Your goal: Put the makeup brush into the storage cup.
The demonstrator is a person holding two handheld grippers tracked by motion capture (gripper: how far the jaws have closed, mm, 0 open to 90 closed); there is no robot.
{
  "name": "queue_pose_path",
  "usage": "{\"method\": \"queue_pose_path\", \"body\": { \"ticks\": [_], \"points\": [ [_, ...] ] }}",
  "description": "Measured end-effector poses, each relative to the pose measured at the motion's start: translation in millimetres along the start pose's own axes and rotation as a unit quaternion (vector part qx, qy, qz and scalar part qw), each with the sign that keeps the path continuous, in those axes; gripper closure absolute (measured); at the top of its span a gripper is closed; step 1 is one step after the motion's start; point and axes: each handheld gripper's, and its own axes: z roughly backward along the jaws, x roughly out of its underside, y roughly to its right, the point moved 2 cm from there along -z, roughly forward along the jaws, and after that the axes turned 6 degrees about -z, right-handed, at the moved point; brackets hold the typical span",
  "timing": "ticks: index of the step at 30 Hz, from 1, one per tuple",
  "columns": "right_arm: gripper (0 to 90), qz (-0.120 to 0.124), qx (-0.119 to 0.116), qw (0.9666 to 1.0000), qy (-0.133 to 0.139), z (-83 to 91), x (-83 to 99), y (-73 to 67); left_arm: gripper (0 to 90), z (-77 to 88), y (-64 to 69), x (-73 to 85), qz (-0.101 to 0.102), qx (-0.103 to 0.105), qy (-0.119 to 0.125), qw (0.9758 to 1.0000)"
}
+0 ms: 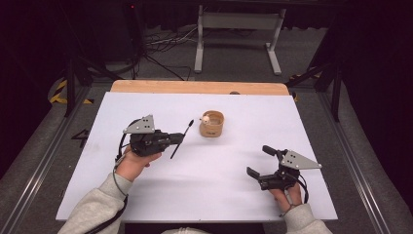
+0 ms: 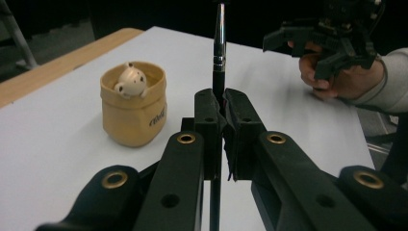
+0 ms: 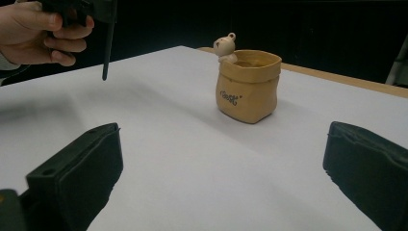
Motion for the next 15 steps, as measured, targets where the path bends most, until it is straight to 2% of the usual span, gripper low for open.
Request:
{"method": "queue_pose_path", "body": {
  "ticks": [5, 6, 11, 15],
  "points": [
    [0.6, 0.0, -0.001, 1.0, 0.001, 0.2, -0.3, -0.3, 84.9, 0.3, 1.7, -2.5, 0.001, 0.0, 0.033, 0.9995],
    [0.6, 0.0, -0.001, 1.0, 0.001, 0.2, -0.3, -0.3, 84.9, 0.3, 1.7, -2.5, 0.001, 0.0, 0.033, 0.9995],
    [0.5, 0.003, -0.001, 1.0, 0.0, 0.0, -0.5, -1.4, 84.9, 0.8, 2.1, -4.0, 0.006, -0.001, 0.068, 0.9977],
    [0.5, 0.005, 0.0, 1.0, 0.0, -0.5, -1.0, -2.3, 84.9, -0.6, 3.5, -5.4, 0.007, 0.0, 0.084, 0.9964]
  ]
}}
